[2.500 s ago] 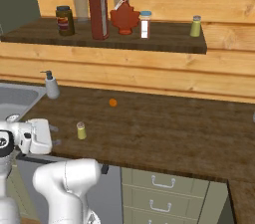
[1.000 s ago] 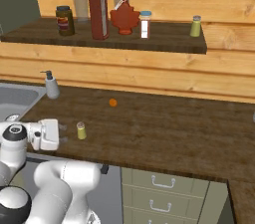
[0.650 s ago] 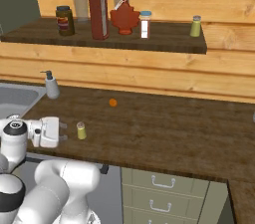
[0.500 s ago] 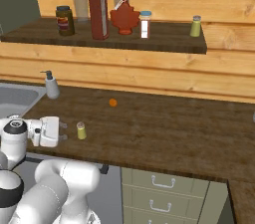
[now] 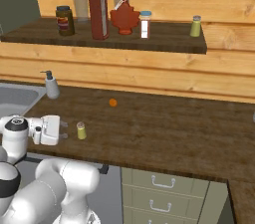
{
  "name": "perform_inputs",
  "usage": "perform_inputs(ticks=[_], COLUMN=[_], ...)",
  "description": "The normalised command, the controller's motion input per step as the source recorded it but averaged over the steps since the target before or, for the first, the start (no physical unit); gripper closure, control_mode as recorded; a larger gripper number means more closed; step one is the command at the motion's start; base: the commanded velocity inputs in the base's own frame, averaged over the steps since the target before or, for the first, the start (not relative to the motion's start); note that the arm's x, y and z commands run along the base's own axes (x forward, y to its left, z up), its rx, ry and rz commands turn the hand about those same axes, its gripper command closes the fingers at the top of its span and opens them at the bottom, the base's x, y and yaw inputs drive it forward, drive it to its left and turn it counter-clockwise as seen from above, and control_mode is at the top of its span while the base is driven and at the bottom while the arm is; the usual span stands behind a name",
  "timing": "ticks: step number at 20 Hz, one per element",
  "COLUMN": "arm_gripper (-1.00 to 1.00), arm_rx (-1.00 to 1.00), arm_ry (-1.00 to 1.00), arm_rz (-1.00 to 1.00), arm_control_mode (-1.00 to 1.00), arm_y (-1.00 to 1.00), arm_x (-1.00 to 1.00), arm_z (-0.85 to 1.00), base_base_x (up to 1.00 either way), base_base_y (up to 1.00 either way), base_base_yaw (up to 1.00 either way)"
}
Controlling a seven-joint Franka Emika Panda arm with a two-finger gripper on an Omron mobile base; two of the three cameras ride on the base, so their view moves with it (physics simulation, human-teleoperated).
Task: Put the shaker and condiment bottle from the counter next to their counterparts in the cabinet.
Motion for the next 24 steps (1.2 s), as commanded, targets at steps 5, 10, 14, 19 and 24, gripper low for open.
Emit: perform_inputs(ticks=[5,10,14,19,24], arm_gripper=[-1.00,-1.00,-1.00,-1.00,-1.00], arm_rx=[0.00,0.00,0.00,0.00,0.00], arm_ry=[0.00,0.00,0.00,0.00,0.00], arm_rz=[0.00,0.00,0.00,0.00,0.00], arm_control_mode=[-1.00,-1.00,-1.00,-1.00,-1.00], arm_y=[-0.02,-0.11,-0.12,-0.07,0.00], arm_x=[0.01,0.01,0.03,0.04,0.13], arm_z=[-0.03,-0.04,-0.04,-0.04,-0.06], base_base_x=[0.00,0.00,0.00,0.00,0.00], base_base_y=[0.00,0.00,0.00,0.00,0.00], base_base_yaw=[0.00,0.00,0.00,0.00,0.00])
